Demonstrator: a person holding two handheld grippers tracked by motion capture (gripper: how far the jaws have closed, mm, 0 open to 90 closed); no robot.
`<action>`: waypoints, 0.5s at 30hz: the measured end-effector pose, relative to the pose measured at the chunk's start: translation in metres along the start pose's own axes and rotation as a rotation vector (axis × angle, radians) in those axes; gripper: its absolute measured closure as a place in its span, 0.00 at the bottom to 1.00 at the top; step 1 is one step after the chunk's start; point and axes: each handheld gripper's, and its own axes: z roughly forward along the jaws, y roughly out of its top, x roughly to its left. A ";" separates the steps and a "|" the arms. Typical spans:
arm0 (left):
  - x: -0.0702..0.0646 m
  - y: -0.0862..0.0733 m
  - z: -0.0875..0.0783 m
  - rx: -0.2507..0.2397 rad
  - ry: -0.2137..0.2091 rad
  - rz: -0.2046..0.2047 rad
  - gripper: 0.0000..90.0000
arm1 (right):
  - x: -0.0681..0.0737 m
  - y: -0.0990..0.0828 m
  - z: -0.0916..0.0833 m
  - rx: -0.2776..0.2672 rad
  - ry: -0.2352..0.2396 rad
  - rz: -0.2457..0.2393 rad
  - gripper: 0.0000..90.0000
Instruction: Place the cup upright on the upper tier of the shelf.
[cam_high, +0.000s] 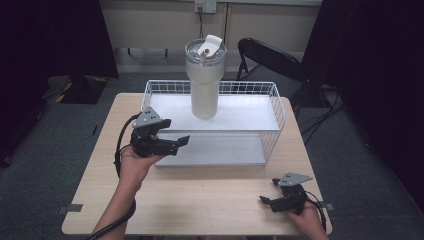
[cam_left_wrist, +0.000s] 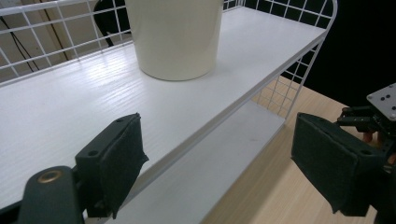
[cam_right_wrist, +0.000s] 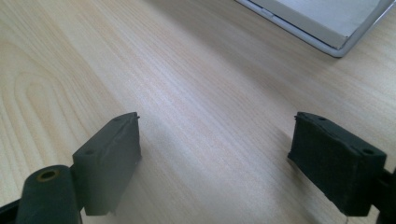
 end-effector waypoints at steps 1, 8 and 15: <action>0.000 -0.001 -0.001 0.001 0.005 0.000 0.18 | 0.000 0.000 0.000 0.000 0.000 0.000 0.17; -0.005 -0.008 -0.004 0.018 0.004 0.023 0.18 | 0.000 0.000 0.000 0.000 -0.001 0.001 0.17; -0.012 -0.014 -0.008 0.022 -0.009 0.048 0.18 | 0.000 0.000 0.000 0.000 -0.001 0.001 0.17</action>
